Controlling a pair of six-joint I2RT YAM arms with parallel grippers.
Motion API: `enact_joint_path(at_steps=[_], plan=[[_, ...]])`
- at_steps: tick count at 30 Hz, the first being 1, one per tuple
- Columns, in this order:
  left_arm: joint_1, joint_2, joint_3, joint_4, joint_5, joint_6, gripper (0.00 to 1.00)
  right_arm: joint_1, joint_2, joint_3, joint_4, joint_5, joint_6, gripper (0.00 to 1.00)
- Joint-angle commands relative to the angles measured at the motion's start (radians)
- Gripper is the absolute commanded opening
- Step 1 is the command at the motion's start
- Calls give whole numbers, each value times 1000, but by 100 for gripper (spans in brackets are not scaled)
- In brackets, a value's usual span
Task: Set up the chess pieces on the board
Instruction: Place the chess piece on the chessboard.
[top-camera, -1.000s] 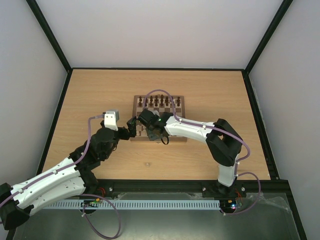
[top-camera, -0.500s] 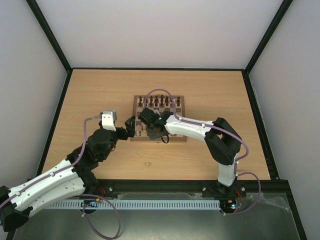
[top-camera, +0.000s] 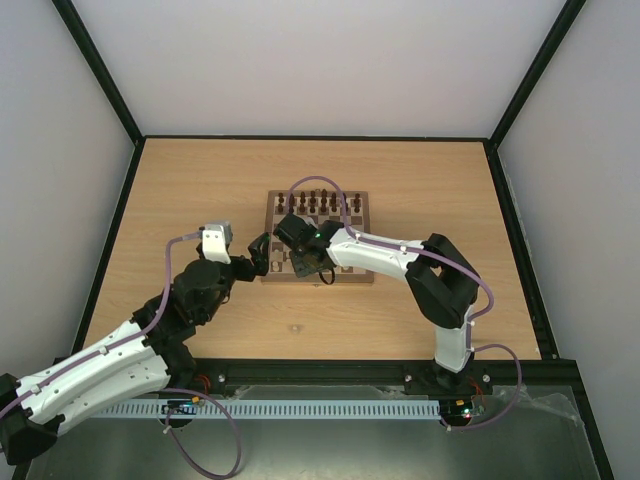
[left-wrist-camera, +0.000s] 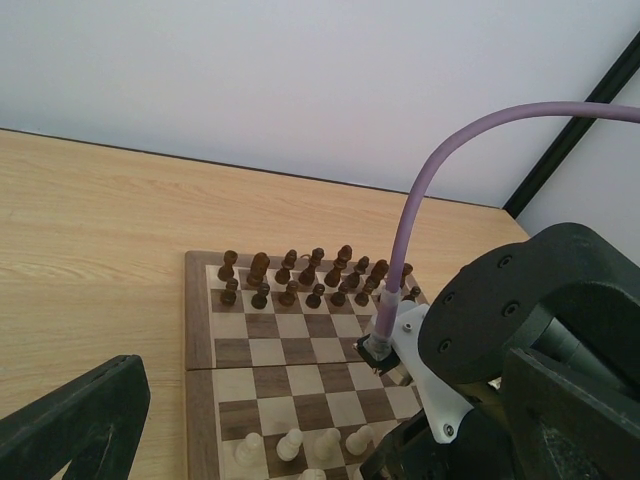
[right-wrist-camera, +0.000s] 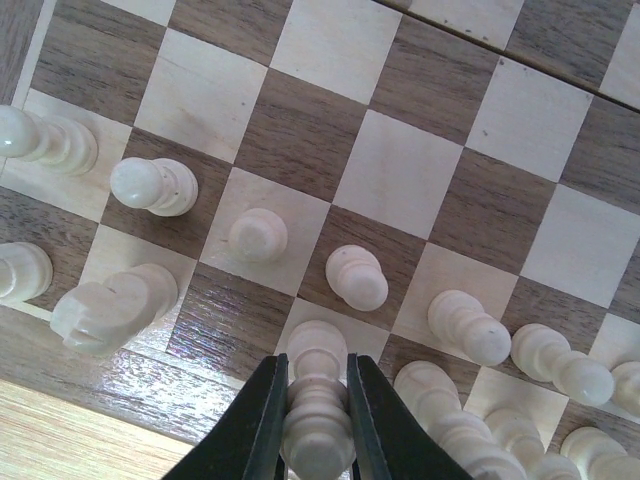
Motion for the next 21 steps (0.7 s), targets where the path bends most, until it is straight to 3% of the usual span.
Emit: enact_joint_path(at_steps=[1,21], plan=[[-1,-4,-11,27,-15,-7,99,-4,30,7,-43,-19,-8,13],[-2,4,-11,29,-13,-7,99,-4,-14,-23,-64,-29,7,14]])
